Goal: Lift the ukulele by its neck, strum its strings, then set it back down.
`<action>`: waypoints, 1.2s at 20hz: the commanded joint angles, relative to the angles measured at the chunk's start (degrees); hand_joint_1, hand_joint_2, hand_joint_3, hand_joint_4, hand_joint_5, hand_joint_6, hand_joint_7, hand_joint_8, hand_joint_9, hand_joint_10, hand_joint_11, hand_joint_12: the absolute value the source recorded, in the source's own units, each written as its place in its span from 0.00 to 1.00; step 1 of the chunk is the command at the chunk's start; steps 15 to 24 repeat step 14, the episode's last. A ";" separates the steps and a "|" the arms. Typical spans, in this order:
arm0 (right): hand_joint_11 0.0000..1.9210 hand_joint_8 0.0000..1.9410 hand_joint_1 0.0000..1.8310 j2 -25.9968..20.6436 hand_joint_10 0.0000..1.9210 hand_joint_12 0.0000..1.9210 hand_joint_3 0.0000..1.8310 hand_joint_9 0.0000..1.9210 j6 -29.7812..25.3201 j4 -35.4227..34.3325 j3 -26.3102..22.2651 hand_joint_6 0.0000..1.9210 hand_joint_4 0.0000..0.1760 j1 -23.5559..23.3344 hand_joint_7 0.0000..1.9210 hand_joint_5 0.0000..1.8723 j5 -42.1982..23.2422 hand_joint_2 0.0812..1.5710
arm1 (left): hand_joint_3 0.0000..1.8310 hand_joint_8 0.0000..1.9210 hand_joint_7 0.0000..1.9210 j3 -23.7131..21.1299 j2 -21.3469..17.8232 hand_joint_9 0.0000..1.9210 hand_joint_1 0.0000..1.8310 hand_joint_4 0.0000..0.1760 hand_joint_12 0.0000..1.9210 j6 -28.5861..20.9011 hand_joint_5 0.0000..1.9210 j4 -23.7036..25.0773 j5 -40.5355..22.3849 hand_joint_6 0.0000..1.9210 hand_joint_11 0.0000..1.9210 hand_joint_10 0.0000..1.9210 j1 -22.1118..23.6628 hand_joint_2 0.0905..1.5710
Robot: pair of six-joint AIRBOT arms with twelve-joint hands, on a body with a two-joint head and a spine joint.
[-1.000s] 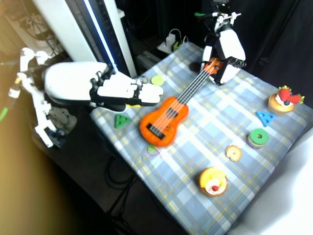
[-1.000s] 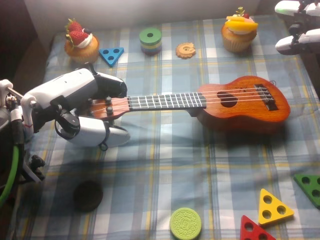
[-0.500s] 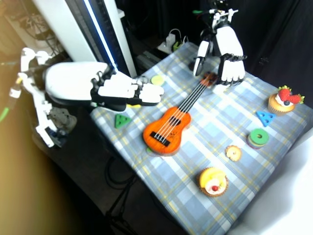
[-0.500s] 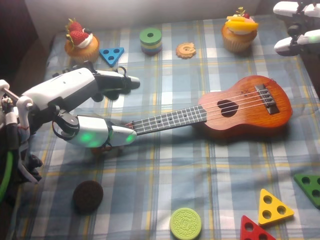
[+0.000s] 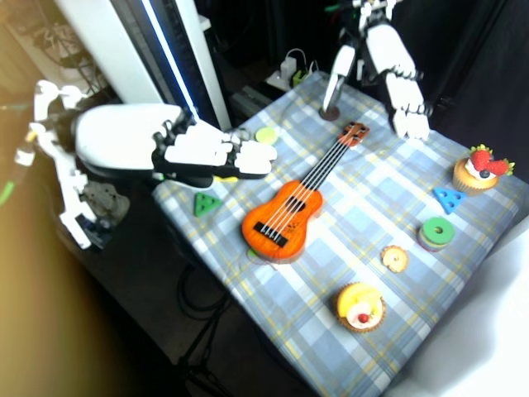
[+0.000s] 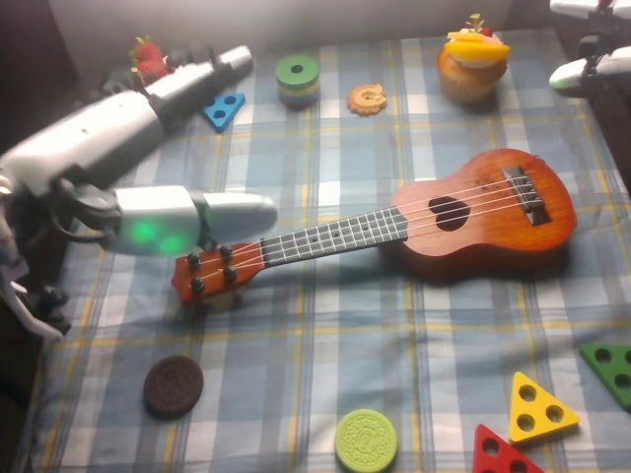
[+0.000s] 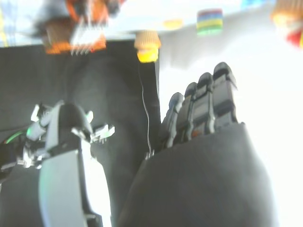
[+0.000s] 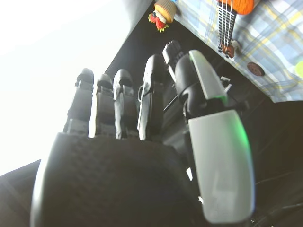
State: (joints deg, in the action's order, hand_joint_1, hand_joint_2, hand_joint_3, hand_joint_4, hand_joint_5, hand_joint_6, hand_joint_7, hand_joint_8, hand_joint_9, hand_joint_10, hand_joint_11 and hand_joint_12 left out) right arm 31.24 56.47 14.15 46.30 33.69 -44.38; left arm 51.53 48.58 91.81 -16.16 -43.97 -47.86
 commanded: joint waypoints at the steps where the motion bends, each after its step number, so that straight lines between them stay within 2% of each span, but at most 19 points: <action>1: 0.00 0.00 0.59 -0.69 0.00 0.00 0.06 0.00 1.22 -2.41 -0.19 0.07 0.00 -1.01 0.09 0.31 -7.72 0.78 | 0.00 0.00 0.00 0.03 -0.94 0.00 0.33 0.28 0.00 -2.23 0.00 1.01 -9.70 0.00 0.00 0.00 0.41 0.73; 2: 0.00 0.00 0.59 -0.88 0.00 0.00 0.06 0.00 1.43 -2.76 -0.30 0.07 0.00 -0.99 0.09 0.31 -7.99 0.78 | 0.00 0.00 0.00 -0.18 -1.43 0.00 0.38 0.17 0.00 -3.27 0.00 1.28 -11.25 0.00 0.00 0.00 0.25 0.73; 3: 0.00 0.00 0.59 -1.02 0.00 0.00 0.06 0.00 1.59 -3.16 -0.39 0.07 0.00 -0.93 0.09 0.31 -8.20 0.78 | 0.01 0.00 0.00 -0.42 -1.92 0.00 0.36 0.19 0.00 -4.18 0.00 1.58 -12.79 0.00 0.01 0.00 0.04 0.74; 4: 0.00 0.00 0.59 -1.24 0.00 0.00 0.06 0.00 2.36 -4.17 -0.63 0.07 0.00 -0.56 0.09 0.31 -8.39 0.78 | 0.01 0.00 0.00 -0.02 -2.93 0.00 0.29 0.45 0.00 -9.81 0.00 2.52 -17.28 0.00 0.00 0.00 -0.78 0.75; 5: 0.00 0.00 0.59 -1.24 0.00 0.00 0.06 0.00 2.43 -4.30 -0.63 0.07 0.00 -0.53 0.09 0.31 -8.40 0.78 | 0.01 0.00 0.00 0.31 -2.99 0.00 0.29 0.37 0.00 -11.26 0.00 2.73 -17.87 0.00 0.00 0.00 -0.88 0.76; 6: 0.00 0.00 0.59 -1.32 0.00 0.00 0.06 0.00 2.71 -4.89 -0.65 0.07 0.00 -0.49 0.09 0.31 -8.40 0.78 | 0.01 0.00 0.00 1.37 -3.02 0.00 0.29 0.37 0.00 -15.11 0.00 3.29 -18.95 0.00 0.00 0.00 -1.02 0.76; 7: 0.00 0.00 0.59 -1.35 0.00 0.00 0.06 0.00 3.40 -6.03 -0.66 0.07 0.00 -0.24 0.09 0.31 -8.65 0.78 | 0.01 0.00 0.00 3.09 -3.01 0.00 0.24 0.72 0.00 -20.73 0.00 4.14 -20.13 0.00 0.00 0.00 -1.16 0.77; 8: 0.00 0.00 0.59 -1.35 0.00 0.00 0.06 0.00 3.89 -6.55 -0.67 0.07 0.00 -0.13 0.09 0.31 -8.81 0.78 | 0.01 0.00 0.00 3.88 -3.00 0.00 0.24 0.72 0.00 -23.45 0.00 4.51 -20.99 0.00 0.00 0.00 -1.33 0.77; 9: 0.00 0.00 0.59 -1.38 0.00 0.00 0.05 0.00 4.72 -7.45 -0.74 0.07 0.00 -0.01 0.09 0.31 -9.16 0.78 | 0.01 0.00 0.00 4.59 -2.99 0.00 0.21 0.87 0.00 -26.29 0.00 4.83 -22.45 0.00 0.00 0.00 -1.68 0.79; 10: 0.00 0.00 0.59 -1.43 0.00 0.00 0.05 0.00 5.31 -8.21 -0.81 0.07 0.00 0.20 0.09 0.31 -9.97 0.78 | 0.01 0.00 0.00 4.85 -3.00 0.00 0.18 0.97 0.08 -28.16 0.00 4.91 -24.59 0.00 0.00 0.00 -2.23 0.81; 11: 0.00 0.00 0.59 -1.53 0.00 0.00 0.05 0.00 5.64 -8.82 -0.88 0.07 0.00 0.51 0.09 0.31 -10.90 0.78 | 0.00 0.00 0.00 4.73 -3.02 0.00 0.16 0.98 0.21 -28.52 0.00 4.93 -26.08 0.00 0.00 0.00 -2.44 0.82; 12: 0.00 0.00 0.59 -1.64 0.00 0.00 0.05 0.00 6.32 -9.58 -1.01 0.07 0.00 0.85 0.09 0.31 -11.78 0.78 | 0.00 0.00 0.00 4.46 -3.22 0.00 0.15 0.97 0.21 -28.59 0.00 5.02 -27.48 0.00 0.00 0.00 -2.61 0.82; 13: 0.00 0.00 0.59 -1.73 0.00 0.00 0.05 0.00 7.53 -10.59 -1.19 0.07 0.00 1.09 0.09 0.31 -12.43 0.78 | 0.00 0.00 0.00 4.11 -3.57 0.00 0.13 0.90 0.05 -28.74 0.00 5.31 -29.12 0.00 0.00 0.00 -2.83 0.83; 24: 0.00 0.00 0.59 -1.74 0.00 0.00 0.05 0.00 8.05 -11.13 -1.25 0.07 0.00 1.16 0.09 0.31 -12.75 0.78 | 0.00 0.00 0.00 3.97 -3.83 0.00 0.13 0.90 0.05 -29.20 0.00 5.69 -29.76 0.00 0.00 0.00 -2.94 0.83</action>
